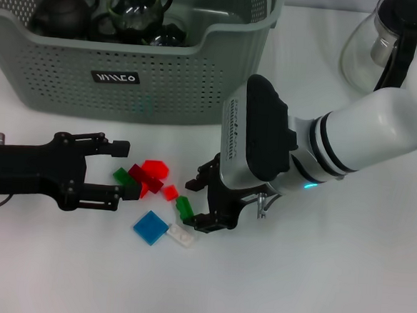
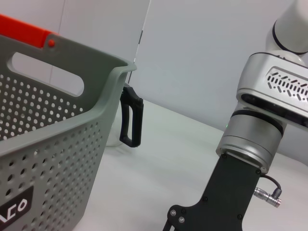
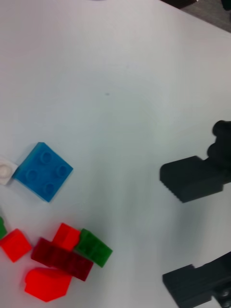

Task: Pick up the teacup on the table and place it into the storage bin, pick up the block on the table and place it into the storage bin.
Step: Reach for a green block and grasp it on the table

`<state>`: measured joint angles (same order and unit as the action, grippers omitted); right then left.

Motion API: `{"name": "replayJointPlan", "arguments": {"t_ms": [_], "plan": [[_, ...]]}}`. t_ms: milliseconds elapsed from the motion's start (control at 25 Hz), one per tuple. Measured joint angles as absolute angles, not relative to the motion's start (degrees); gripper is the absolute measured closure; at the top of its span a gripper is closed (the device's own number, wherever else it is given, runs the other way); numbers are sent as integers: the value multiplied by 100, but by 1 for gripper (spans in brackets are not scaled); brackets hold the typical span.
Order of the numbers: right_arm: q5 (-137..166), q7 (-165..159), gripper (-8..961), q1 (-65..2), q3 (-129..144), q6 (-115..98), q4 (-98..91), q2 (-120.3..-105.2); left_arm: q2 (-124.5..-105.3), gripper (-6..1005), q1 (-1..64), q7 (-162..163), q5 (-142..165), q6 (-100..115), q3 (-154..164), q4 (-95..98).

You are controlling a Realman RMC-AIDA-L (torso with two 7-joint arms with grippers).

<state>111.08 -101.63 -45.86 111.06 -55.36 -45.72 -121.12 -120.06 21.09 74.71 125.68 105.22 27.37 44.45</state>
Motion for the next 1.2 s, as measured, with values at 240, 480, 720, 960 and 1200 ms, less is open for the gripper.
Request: {"name": "replayJointPlan", "arguments": {"t_ms": [240,480,720,960,1200], "plan": [[11108,-10151,348,-4661,11124,-5530,-4555,-12131,-12006,171,2110,7470,12568,10520,2742,4436],[11090,-10151,347,-4677,11240,-5385,-4538,-12150,-12006,172,2110,7470,12568,10520,2742,4428],[10948,-10144,346,-4687,11456,-5182,-4505,-12151,-12006,172,2118,7470,12568,10520,2742,4428],[10854,-10141,345,-4739,11477,-5133,-4394,-12156,-12006,172,2136,7471,12571,10520,2742,4430],[10810,-10134,360,-4740,11479,-5118,-4385,-12148,-12006,172,2153,7471,12590,10520,2735,4430]]}}
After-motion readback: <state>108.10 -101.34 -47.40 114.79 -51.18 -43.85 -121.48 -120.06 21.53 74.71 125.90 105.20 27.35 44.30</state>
